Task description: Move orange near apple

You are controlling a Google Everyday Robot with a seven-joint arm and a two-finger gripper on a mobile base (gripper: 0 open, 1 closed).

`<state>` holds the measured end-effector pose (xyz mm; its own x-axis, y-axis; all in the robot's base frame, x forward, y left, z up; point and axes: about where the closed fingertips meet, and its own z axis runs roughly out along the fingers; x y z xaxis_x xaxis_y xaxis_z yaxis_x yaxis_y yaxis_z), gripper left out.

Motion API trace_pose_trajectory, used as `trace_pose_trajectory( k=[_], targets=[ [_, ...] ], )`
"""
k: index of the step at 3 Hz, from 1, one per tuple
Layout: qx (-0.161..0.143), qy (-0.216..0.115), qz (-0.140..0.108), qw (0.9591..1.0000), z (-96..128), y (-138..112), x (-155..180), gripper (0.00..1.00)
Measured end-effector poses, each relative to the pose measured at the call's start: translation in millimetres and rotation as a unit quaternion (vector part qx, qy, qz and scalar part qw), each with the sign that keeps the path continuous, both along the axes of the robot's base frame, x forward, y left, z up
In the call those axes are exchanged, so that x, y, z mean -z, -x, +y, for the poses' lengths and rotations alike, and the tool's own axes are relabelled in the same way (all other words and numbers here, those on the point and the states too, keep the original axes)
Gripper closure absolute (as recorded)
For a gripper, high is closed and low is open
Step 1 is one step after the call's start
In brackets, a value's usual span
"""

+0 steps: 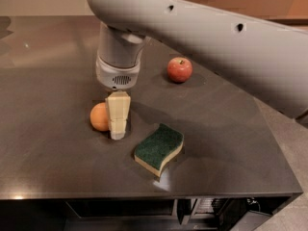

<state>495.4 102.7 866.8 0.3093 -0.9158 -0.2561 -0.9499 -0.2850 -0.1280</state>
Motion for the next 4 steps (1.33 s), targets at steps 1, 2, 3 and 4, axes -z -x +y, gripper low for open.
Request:
trace_pose_trajectory(
  k=[1,2,3,4],
  targets=[
    [-0.013,0.006,0.013,0.9998,11,10,11,0.00],
    [-0.022,0.013,0.021,0.9995,18,12,19,0.18],
    [-0.025,0.014,0.026,0.9993,19,11,21,0.41],
    [-0.025,0.011,0.023,0.9994,13,7,14,0.65]
  ],
)
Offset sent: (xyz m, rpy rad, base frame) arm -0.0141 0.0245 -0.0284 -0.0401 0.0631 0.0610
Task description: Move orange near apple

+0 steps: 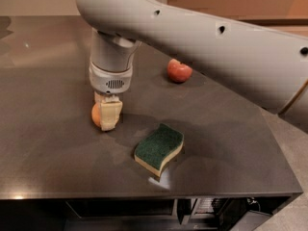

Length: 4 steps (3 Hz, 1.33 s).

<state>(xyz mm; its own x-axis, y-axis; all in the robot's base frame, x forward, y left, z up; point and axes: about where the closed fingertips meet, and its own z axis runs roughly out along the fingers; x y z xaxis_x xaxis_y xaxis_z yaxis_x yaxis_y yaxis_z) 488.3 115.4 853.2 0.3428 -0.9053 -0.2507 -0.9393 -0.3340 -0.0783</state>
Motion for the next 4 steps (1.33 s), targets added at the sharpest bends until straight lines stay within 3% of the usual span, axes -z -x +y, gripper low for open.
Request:
trace_pose_trajectory(
  k=[1,2,4],
  targets=[
    [0.005,-0.002,-0.012,0.9999,-15,-13,-14,0.87],
    [0.023,0.002,-0.013,0.9996,-41,-41,-26,1.00],
    [0.062,0.008,0.001,0.9981,-83,-109,-25,1.00]
  ],
)
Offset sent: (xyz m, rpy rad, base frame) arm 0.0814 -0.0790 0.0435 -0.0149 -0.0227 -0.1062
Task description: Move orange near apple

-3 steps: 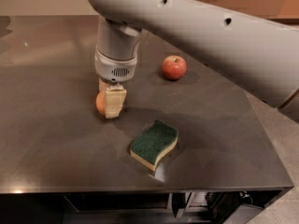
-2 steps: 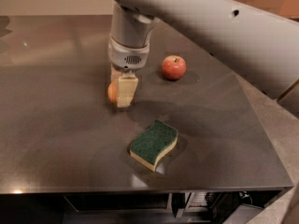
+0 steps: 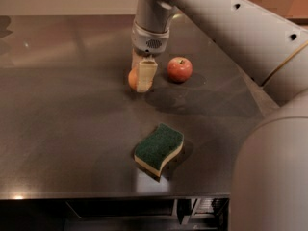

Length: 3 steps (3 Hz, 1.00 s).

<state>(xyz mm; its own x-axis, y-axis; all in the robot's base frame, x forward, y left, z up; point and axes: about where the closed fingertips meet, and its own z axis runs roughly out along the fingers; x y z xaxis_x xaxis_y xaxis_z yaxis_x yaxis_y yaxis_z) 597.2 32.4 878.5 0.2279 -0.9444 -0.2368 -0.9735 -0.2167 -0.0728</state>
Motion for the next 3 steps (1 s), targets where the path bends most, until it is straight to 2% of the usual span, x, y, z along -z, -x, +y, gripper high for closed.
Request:
trace_pose_trajectory(
  k=[2,3],
  targets=[
    [0.034,0.004,0.006,0.9994,-14,-51,14,1.00],
    [0.049,0.009,0.007,0.9987,-22,-64,21,1.00]
  ],
)
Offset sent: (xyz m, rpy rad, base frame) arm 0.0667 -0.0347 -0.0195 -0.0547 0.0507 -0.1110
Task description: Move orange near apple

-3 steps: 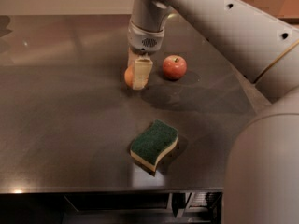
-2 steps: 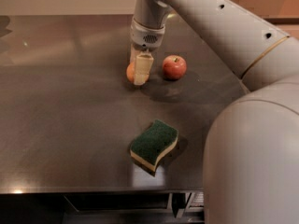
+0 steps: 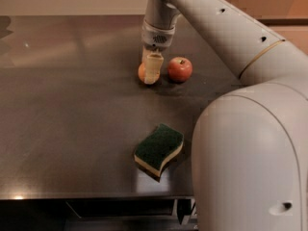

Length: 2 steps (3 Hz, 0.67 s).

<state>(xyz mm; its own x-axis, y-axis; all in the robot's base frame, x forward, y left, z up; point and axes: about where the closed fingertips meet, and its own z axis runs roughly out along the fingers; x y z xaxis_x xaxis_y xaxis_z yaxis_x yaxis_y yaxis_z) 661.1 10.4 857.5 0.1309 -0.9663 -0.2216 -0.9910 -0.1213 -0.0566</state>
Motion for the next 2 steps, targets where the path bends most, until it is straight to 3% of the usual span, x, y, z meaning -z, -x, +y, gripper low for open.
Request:
trace_pose_trajectory(
  k=[2],
  targets=[
    [0.020,0.006,0.002,0.9998,-10.6,-11.1,8.1,0.59]
  ],
)
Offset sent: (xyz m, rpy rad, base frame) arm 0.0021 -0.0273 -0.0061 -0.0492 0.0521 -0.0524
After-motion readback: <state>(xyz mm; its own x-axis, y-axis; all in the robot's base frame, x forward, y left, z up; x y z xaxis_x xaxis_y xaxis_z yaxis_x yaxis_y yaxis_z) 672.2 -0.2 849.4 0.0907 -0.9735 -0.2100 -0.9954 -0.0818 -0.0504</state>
